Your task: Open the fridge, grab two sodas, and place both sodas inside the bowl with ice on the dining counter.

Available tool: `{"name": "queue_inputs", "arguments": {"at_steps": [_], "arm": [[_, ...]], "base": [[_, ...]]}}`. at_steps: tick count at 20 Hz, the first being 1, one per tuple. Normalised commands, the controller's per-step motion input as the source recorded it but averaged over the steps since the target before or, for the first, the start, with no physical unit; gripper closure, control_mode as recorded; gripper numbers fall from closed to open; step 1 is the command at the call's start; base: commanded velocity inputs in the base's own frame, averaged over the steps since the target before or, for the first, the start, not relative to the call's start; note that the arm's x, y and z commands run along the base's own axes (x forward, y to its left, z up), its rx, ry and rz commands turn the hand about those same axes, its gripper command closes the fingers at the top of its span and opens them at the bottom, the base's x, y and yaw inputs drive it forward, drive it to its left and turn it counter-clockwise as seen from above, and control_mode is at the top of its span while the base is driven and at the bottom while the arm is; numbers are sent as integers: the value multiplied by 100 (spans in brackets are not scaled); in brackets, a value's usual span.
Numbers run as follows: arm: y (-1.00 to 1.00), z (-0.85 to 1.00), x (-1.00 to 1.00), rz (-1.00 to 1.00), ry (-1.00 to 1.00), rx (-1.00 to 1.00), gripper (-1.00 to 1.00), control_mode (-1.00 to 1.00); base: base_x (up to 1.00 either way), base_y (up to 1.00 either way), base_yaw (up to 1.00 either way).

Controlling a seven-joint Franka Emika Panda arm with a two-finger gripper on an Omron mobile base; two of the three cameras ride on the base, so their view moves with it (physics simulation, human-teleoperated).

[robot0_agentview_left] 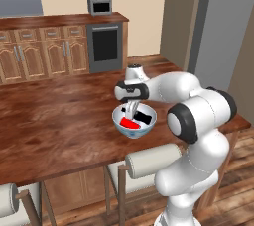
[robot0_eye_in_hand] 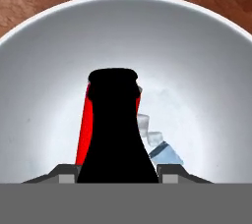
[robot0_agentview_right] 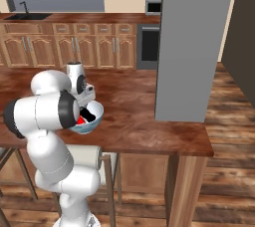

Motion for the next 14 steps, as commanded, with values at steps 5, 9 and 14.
{"name": "queue_inputs", "arguments": {"at_steps": [5,9,14], "arm": [[0,-11,6,3,0,0,100,-100],[0,-12,5,3,0,0,100,-100],[0,-13,4,3,0,0,100,-100]], "base": [[0,0,0],[0,0,0],[0,0,0]]}}
